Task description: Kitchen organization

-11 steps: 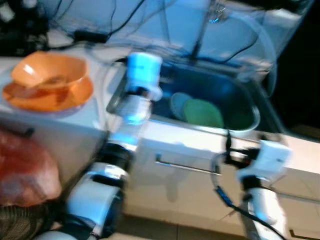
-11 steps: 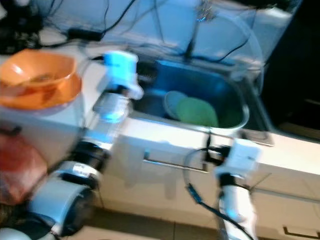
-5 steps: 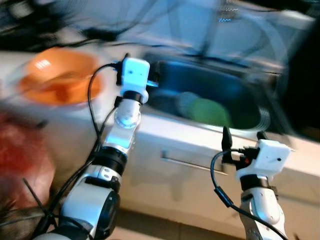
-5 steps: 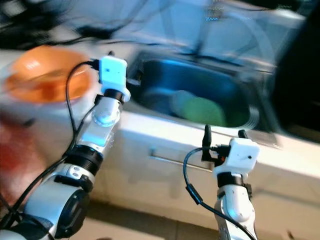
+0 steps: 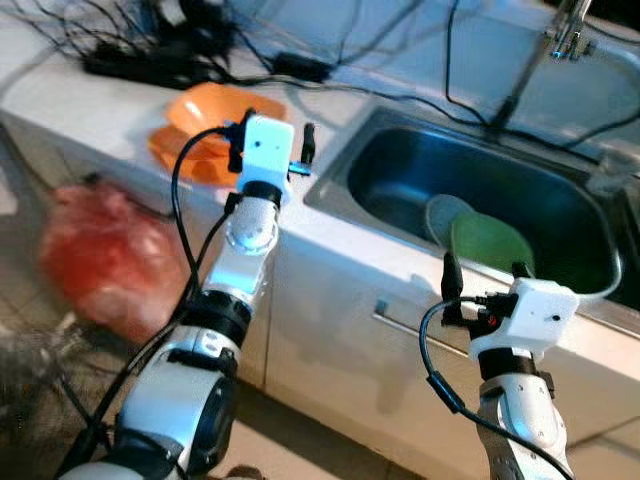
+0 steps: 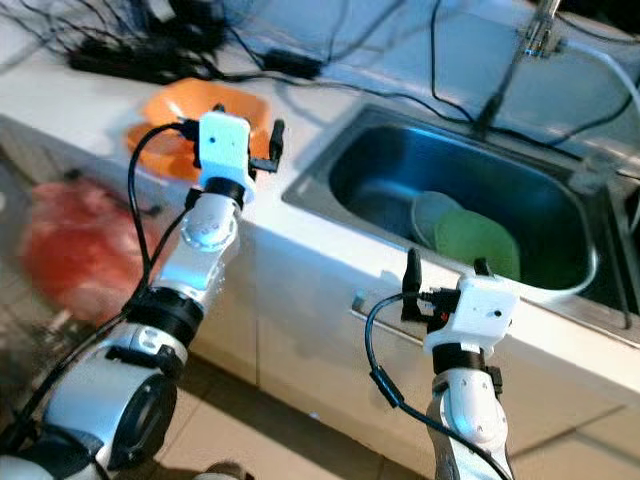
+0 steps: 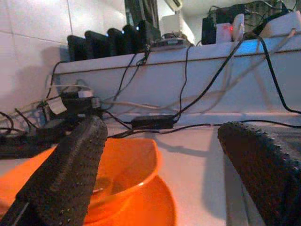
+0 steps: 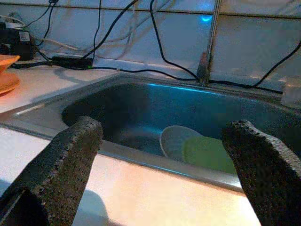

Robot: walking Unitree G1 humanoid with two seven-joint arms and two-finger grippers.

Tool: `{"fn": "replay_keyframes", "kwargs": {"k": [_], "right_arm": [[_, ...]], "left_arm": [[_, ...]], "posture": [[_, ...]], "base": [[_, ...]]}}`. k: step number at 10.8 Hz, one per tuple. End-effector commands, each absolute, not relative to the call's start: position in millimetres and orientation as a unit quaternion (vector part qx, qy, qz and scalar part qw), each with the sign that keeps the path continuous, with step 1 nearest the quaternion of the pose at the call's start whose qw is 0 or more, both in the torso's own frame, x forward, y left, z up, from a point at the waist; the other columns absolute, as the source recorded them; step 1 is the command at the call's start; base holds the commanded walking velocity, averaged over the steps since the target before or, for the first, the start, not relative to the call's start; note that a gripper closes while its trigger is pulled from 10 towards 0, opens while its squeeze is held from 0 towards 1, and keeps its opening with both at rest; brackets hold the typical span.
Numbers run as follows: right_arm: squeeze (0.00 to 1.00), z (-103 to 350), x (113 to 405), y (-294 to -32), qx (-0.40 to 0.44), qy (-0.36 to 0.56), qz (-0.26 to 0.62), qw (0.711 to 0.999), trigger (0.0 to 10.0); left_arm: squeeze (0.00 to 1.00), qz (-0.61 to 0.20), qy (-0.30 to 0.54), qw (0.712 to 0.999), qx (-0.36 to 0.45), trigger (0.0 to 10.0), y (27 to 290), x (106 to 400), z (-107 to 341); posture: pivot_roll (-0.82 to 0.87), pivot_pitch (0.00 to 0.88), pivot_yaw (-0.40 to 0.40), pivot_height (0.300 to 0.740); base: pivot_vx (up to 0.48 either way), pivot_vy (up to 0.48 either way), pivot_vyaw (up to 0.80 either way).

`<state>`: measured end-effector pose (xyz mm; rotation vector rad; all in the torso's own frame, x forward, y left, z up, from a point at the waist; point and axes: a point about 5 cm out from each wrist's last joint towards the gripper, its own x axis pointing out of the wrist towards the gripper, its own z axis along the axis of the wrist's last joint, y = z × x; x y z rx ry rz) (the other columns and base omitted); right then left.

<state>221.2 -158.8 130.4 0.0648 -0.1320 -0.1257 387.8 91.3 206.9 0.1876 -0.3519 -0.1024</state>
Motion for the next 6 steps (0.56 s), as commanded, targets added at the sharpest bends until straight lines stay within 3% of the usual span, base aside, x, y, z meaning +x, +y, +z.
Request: {"fn": "replay_keyframes", "kwargs": {"k": [1, 6], "right_arm": [[0.00, 130.8, 221.3, -164.2, 0.027, -0.068, -0.074, 0.995, 10.0], [0.00, 129.4, 220.1, -163.1, 0.032, -0.065, -0.077, 0.994, 10.0]], "left_arm": [[0.00, -0.052, -0.174, 0.979, 0.093, 10.0, 84.9, 389.4, 209.9], [0.00, 0.006, -0.160, 0.982, 0.103, 10.0, 104.7, 396.7, 210.5]], "posture": [[0.12, 0.000, -0.109, 0.740], [0.13, 0.000, -0.107, 0.740]], "base": [[0.000, 0.000, 0.00], [0.000, 0.000, 0.00]]}}
